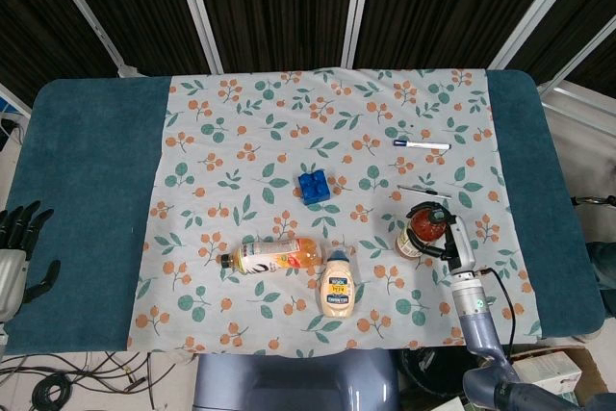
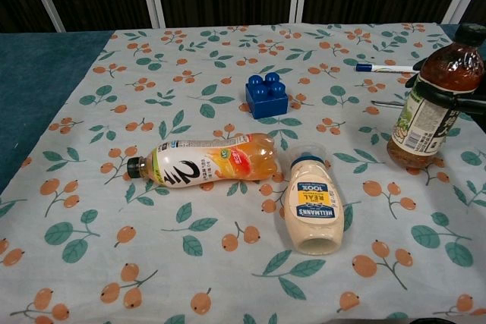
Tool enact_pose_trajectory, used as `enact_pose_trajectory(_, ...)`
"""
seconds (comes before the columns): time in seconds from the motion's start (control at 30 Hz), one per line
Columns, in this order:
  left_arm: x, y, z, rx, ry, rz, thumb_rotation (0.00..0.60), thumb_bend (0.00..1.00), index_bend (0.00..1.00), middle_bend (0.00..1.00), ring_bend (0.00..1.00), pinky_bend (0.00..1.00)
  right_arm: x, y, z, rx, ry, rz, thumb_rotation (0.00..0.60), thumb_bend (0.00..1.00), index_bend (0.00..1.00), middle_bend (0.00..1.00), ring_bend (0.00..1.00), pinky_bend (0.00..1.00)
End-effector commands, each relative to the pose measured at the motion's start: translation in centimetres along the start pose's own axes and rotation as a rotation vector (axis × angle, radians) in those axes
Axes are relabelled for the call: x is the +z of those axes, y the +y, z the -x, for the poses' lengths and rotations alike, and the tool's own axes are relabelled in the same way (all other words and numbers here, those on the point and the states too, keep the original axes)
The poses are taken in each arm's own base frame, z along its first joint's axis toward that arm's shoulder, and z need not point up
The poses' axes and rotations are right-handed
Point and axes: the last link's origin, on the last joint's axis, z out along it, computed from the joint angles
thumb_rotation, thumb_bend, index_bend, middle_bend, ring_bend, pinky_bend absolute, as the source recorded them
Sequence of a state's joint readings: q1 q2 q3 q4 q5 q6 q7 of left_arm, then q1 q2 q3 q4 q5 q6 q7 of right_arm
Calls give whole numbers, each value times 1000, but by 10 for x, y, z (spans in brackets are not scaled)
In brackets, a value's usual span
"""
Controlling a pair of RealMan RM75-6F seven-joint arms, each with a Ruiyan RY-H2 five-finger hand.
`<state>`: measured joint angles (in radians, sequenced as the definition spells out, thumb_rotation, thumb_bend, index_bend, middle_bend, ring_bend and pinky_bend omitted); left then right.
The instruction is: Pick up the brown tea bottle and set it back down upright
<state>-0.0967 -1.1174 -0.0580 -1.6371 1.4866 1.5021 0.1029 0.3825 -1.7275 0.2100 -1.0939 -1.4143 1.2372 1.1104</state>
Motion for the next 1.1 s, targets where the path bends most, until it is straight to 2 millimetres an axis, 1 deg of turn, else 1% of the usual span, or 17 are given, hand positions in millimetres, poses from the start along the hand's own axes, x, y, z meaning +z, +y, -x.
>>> enact_pose_trajectory(0.03,0,0,0,0,0,0,600,390,122,27,12,0,0,0,0,1,1,-1,600,470,437,463,529,607)
enact_pose_trajectory(1.1,-1,0,0,-2,1,0,600,391,122,27,11,0,1,-2,0,-1,2,-2,600,470,441,463,529,607)
